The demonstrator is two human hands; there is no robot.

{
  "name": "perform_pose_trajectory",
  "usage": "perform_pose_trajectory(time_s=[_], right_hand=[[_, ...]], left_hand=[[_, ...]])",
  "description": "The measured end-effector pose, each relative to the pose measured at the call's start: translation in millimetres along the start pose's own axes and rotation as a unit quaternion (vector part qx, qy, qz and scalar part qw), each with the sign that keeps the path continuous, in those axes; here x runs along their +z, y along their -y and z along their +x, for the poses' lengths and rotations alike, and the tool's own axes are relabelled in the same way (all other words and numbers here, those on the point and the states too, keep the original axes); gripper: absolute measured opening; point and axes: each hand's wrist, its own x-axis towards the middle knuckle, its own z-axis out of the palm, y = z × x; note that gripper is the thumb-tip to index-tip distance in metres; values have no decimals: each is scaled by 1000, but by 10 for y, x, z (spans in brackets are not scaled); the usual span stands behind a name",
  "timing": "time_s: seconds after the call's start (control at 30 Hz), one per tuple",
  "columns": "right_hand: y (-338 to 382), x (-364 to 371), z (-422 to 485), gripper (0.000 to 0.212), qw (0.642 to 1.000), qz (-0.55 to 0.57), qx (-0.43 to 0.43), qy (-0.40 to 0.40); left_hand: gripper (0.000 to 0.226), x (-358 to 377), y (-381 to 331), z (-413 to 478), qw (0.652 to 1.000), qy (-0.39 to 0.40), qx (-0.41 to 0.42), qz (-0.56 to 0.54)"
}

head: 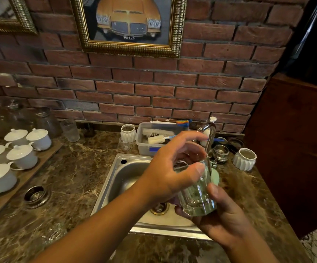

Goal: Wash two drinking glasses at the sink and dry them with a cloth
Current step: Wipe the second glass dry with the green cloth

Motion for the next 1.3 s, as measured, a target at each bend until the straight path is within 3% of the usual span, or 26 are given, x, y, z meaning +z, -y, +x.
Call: perform_pose_trajectory(time_s=[0.07,0.17,0.23,0.33,0.43,0.5,0.67,0.77,0.83,0.9,1.0,1.1,1.2,1.23,1.3], right_hand=[[-8,2,6,109,999,-42,-2,9],[-13,9,39,96,978,-194,-76,-6],[-1,3,65,81,934,-325,-143,-51],[-29,-25,79,88,857,-463,-205,-97],[-108,-11,57,92,824,-505,-210,-148],[-117,-22,43,90,839,-489,-195,-141],[13,0,15,80,914,-372,-153,-61],[27,2,-24,100,985,-164,-57,-21],[-13,-24,-41,103,999,-45,8,-29],[-63,-26,-70,95,999,-1,29,-45],[-95,-21,-51,108,998,-23,11,-58],[-62,24,19,113,992,-89,-52,-71],[-15,49,94,74,954,-222,-157,-125],[-10,36,110,60,932,-275,-179,-156],[-36,-29,139,57,891,-363,-184,-201]], left_hand=[[54,-20,42,5,1000,7,-17,14],[52,-22,109,-2,999,-11,-40,16],[49,15,158,8,997,-27,-60,26],[48,88,225,33,992,-46,-105,45],[53,145,243,37,987,-52,-146,48],[53,170,219,24,985,-68,-155,47],[69,159,149,-27,992,-92,-84,7],[72,108,98,-47,996,-67,-54,-36],[68,86,101,-56,996,-47,-37,-62],[65,57,134,-47,996,-29,-34,-81],[64,39,190,-44,995,-28,-39,-88],[62,145,261,-124,991,-106,-68,-44],[47,303,285,-208,966,-204,-151,-38],[41,347,286,-222,960,-202,-185,-53],[37,420,292,-239,949,-179,-244,-93]])
